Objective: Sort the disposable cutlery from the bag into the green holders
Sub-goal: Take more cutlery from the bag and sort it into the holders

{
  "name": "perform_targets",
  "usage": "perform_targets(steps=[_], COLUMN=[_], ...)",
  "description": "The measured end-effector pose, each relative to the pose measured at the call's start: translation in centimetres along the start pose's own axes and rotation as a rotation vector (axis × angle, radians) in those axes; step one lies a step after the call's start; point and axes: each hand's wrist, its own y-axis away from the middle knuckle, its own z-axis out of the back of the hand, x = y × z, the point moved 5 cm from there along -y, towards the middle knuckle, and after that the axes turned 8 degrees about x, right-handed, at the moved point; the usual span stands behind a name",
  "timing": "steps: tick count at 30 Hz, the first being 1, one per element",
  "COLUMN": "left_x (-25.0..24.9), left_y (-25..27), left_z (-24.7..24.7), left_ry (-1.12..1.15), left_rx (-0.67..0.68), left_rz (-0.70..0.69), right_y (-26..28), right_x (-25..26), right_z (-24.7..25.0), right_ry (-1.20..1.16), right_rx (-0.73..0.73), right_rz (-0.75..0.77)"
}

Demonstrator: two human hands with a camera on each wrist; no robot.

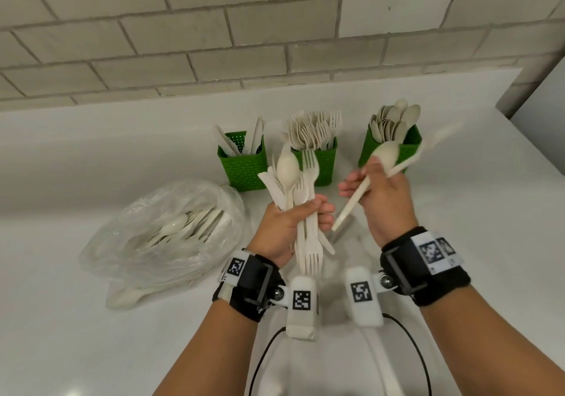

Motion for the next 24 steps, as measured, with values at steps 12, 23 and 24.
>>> perform_targets(steps=[12,23,24], left_x=[-0.8,-1.0,-1.0], left_y=[1.3,1.0,1.0], left_z=[-0.7,-0.6,-0.8], left_ry=[-0.129,-0.121,-0.127], left_rx=[0.073,0.088,0.097], left_rz=[0.032,0.068,0.062], right_y=[-0.4,1.4,1.5], right_x=[0.6,0.9,1.0], right_z=[-1.7,-3.1,-3.2], right_ry=[0.005,0.26,0.227], right_rx=[0.112,0.432,0.432], right_rz=[-0.029,-0.095,-0.077])
